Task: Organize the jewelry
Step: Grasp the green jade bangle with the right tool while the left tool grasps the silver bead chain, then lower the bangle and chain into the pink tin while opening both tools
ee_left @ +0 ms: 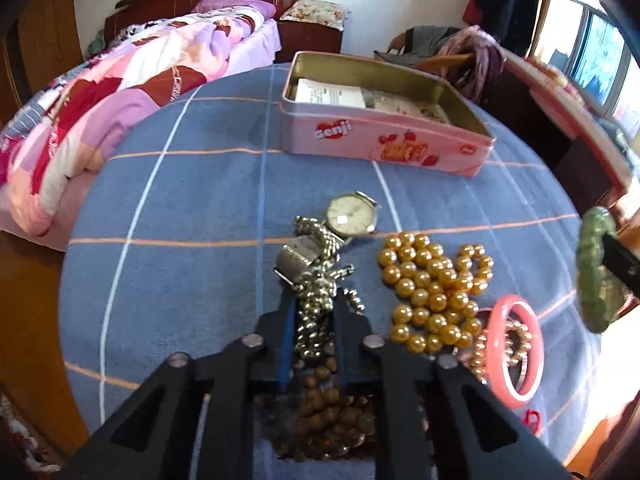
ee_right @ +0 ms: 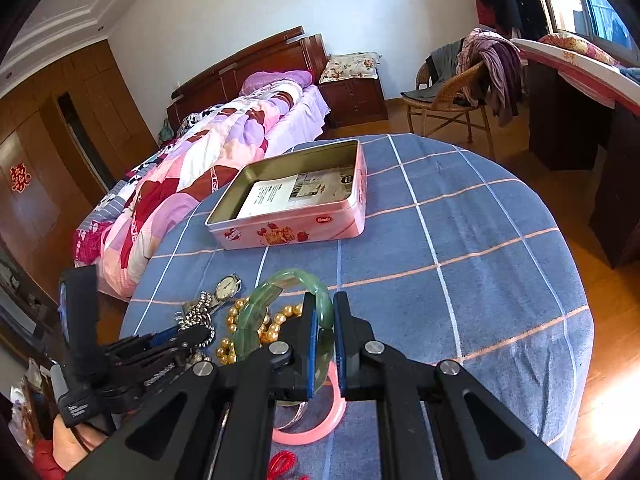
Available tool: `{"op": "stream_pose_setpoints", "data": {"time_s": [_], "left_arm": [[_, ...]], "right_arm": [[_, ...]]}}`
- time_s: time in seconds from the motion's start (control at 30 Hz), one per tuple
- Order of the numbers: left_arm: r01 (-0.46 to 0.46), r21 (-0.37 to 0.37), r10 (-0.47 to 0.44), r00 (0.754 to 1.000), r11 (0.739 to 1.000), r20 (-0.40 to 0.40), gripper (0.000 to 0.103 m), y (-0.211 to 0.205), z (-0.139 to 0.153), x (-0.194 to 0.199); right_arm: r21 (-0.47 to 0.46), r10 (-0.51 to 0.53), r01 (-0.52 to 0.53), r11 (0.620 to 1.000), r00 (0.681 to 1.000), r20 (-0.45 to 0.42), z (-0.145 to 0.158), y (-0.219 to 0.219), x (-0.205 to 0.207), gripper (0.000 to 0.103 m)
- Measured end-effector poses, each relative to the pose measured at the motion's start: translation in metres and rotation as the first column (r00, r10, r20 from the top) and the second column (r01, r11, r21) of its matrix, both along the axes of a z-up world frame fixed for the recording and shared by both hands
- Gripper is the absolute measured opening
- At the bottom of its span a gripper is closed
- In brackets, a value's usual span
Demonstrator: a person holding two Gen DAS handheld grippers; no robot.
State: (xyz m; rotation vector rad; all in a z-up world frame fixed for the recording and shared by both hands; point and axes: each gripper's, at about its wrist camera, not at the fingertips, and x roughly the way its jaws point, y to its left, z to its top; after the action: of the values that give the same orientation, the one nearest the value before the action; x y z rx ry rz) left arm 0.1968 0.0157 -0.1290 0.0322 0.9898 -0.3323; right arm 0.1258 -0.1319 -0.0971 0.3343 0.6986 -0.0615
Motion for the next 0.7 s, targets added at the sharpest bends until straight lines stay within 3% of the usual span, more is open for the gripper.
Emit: {"op": "stream_pose_setpoints", "data": {"time_s": [0.13, 0.33, 0.57, 0.7], "left_arm": [[0.022, -0.123, -0.007, 0.993, 0.992, 0.117, 0.01, 0.019, 0.03, -0.016], [0.045, -0.229, 0.015, 0.967, 0.972, 0.254, 0.01, 0.037, 0.081, -0.014], [0.114, -0.243, -0.027, 0.942, 0.963, 0.335, 0.01, 0.006, 0.106, 0.035], [0.121, -0.259, -0.033, 0.946, 0.958, 0.321, 0.01, -0.015, 0.102, 0.075]], "right_arm": [[0.01, -0.025, 0.024, 1.0, 0.999, 0.036, 0.009, -0.011, -0.002, 0.007], [0.031, -0.037, 0.035, 0.999, 0.996, 0.086, 0.027, -0.024, 0.012, 0.007], [0.08, -0.02, 0.009, 0.997, 0.991, 0.133, 0.046, -0.026, 0.075, 0.007], [0.095, -0.055, 0.045, 0.995, 0.992, 0.11, 0.036, -0.029, 0.125, 0.007]]}}
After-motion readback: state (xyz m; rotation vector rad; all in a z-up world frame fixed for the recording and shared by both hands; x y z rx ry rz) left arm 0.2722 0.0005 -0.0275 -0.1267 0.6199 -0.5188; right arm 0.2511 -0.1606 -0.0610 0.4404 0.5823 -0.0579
